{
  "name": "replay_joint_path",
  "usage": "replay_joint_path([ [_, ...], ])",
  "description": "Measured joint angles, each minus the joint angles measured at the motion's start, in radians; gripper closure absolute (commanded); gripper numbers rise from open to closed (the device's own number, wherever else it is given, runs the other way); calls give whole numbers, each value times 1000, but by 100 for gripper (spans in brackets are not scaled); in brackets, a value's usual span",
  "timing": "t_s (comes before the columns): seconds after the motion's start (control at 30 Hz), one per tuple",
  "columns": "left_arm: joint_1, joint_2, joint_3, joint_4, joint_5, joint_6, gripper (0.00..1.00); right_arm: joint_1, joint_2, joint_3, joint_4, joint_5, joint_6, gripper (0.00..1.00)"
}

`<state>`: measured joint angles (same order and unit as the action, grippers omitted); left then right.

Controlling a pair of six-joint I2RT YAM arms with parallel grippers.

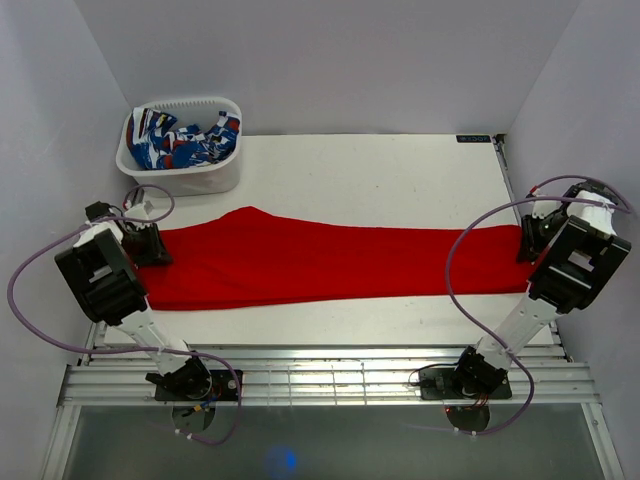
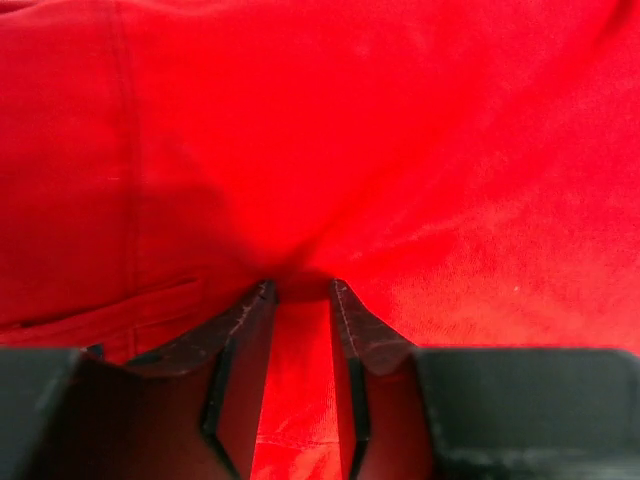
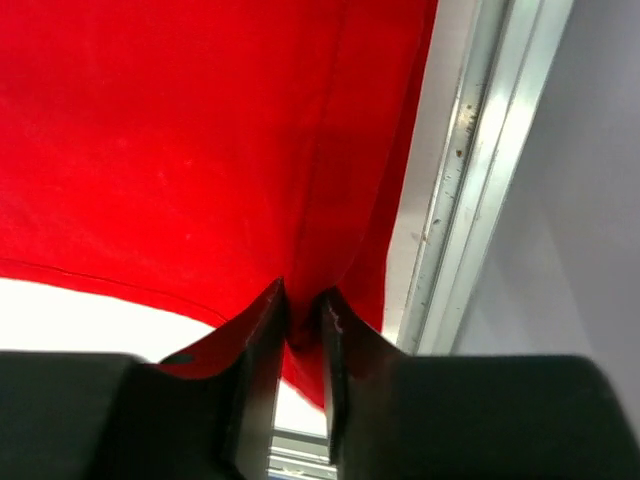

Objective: Fold and stack the trousers
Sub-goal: Fold the trousers

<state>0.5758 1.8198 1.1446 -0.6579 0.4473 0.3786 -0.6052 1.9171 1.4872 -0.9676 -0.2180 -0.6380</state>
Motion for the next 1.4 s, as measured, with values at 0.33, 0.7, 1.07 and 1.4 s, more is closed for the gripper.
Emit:
replay_joint_path([
  [0.33,55,97,142,-37,-43,-19,60,13,51,-4,25,-2,2,27],
  [0.7,56,85,124,-19,-39,-20,59,64,-29,-216,151,2,89,29],
  [1.07,58,75,109,-5,-31,-21,59,64,15,-203,122,-149,135,92],
  [1.4,64,4,24,31,39,37,57,6,43,29,-115,-371,42,92],
])
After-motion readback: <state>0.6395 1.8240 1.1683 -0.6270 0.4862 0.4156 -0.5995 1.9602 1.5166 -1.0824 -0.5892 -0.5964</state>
